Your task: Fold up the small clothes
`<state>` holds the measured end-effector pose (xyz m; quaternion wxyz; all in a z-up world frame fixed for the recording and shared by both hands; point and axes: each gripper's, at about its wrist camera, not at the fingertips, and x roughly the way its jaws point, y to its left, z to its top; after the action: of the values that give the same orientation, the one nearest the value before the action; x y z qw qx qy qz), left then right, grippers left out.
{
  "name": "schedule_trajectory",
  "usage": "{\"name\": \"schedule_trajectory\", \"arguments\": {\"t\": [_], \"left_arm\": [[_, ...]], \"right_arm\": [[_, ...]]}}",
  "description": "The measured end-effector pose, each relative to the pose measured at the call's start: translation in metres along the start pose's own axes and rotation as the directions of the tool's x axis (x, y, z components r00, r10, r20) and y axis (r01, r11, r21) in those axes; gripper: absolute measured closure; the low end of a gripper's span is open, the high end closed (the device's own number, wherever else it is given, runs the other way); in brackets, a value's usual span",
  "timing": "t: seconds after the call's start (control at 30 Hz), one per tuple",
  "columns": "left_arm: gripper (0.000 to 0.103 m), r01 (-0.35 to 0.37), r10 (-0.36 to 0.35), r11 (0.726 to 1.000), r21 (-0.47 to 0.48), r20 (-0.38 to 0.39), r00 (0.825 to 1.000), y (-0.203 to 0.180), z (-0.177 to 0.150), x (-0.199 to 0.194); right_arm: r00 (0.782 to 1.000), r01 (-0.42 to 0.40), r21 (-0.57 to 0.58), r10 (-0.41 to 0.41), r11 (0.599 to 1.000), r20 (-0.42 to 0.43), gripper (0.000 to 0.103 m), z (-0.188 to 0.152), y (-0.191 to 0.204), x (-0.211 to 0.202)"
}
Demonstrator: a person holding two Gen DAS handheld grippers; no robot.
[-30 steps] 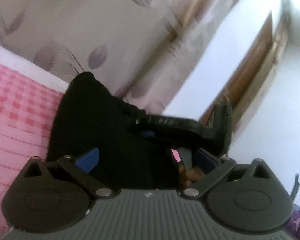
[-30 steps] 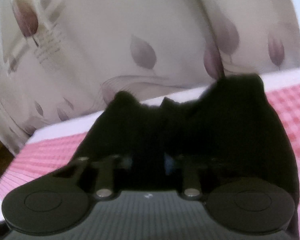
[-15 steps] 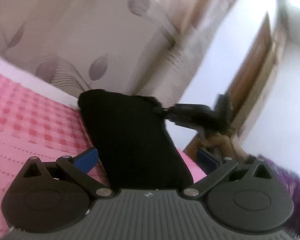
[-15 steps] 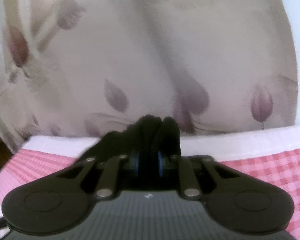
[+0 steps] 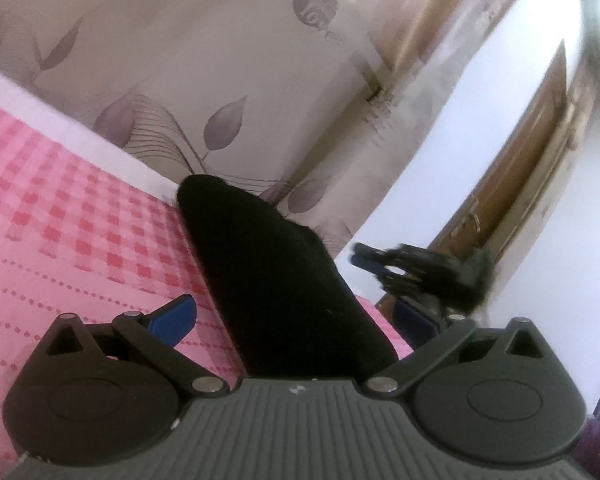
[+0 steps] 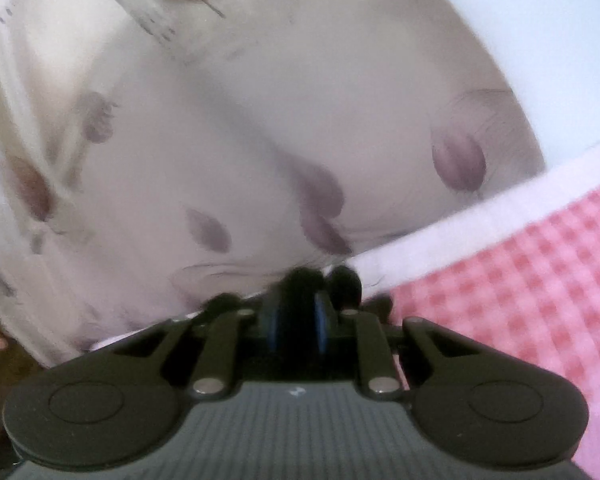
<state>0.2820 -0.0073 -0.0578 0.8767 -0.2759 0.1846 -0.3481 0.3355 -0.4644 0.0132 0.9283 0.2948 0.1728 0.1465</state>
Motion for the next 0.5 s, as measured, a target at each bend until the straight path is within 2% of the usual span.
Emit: {"name": "schedule_trajectory", "arguments": {"t": [0.07, 0.2, 0.33, 0.4, 0.5], "left_arm": [[0.000, 0.000, 0.000, 1.000, 0.006, -0.004, 1.000, -0.001, 0.000, 0.001], [0.000, -0.014, 0.013, 1.000, -0.011, -0.014, 1.000, 0.001, 0.000, 0.002], [0.000, -0.040, 0.039, 0.999, -0.032, -0.017, 0.999, 0.004, -0.001, 0.003], [0.000, -0.053, 0.052, 0.998, -0.038, -0.016, 0.998, 0.005, -0.001, 0.003], [0.000, -0.070, 0.069, 0.997, -0.045, -0.019, 0.997, 0.007, -0.001, 0.003]], "right_arm": [[0.998, -0.052, -0.008, 0.052, 0.999, -0.045, 0.085, -0.019, 0.005, -0.022], [0.987, -0.098, -0.049, 0.091, 0.994, -0.130, 0.085, -0.060, 0.017, -0.038], [0.979, -0.102, -0.103, 0.082, 0.989, -0.187, 0.085, -0.087, 0.035, -0.025], [0.977, -0.059, -0.109, 0.036, 0.992, -0.208, 0.086, -0.094, 0.036, -0.019], [0.981, -0.026, -0.134, 0.000, 0.991, -0.193, 0.095, -0.098, 0.042, -0.021]]}}
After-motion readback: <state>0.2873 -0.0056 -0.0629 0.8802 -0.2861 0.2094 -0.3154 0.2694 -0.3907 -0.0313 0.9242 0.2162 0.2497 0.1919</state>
